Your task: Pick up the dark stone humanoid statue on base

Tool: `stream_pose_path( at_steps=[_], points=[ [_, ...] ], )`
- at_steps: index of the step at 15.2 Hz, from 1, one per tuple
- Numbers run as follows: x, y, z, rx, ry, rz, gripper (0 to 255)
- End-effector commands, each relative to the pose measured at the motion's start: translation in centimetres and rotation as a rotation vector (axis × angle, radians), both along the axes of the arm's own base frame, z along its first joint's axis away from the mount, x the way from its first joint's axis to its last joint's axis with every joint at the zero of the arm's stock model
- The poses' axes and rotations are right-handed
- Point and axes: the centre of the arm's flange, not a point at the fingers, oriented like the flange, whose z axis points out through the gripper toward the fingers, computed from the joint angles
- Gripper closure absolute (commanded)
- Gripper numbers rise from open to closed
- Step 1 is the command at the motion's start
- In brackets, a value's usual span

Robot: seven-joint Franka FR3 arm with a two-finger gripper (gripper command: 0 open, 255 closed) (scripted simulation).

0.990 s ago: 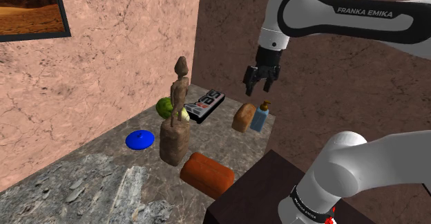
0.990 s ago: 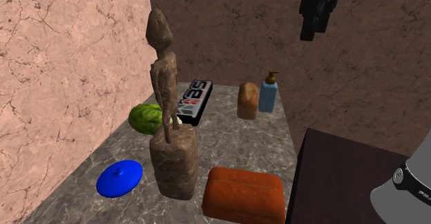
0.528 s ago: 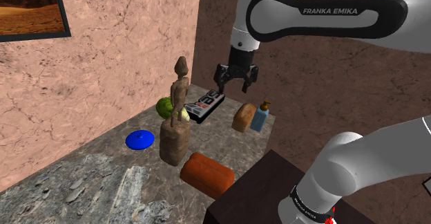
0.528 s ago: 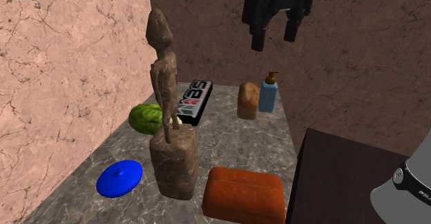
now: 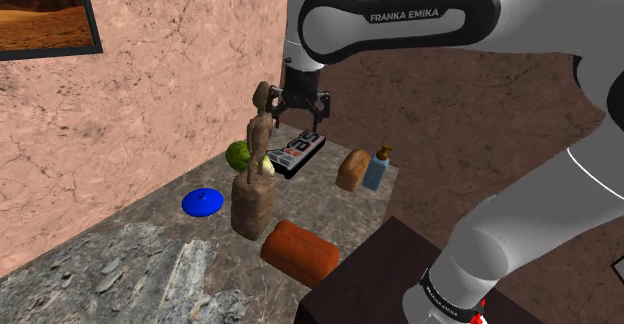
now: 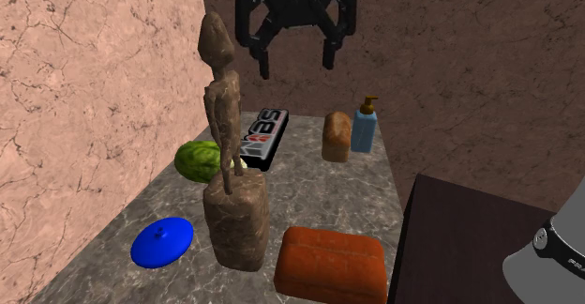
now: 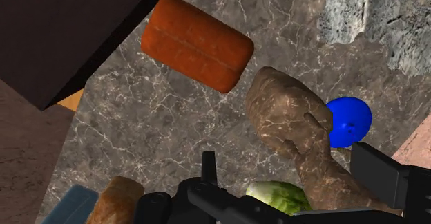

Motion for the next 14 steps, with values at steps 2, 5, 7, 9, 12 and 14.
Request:
stream_pose_path(
  at_steps=[2,5,7,9,12,14],
  points=[
    [3.4,1.9,-0.5,-0.014,-0.026,-0.111,0],
    [7.1,3.3,-0.9,-0.030,-0.049,-0.216,0],
    [9.6,4.0,-1.1,-0.040,-0.065,-0.286,0],
    [12.2,4.5,-1.3,-0.051,-0.081,-0.356,0],
    [13.3,4.7,-2.4,-0.055,-0.087,-0.385,0],
    [13.3,4.7,-3.5,-0.055,-0.087,-0.385,0]
  ],
)
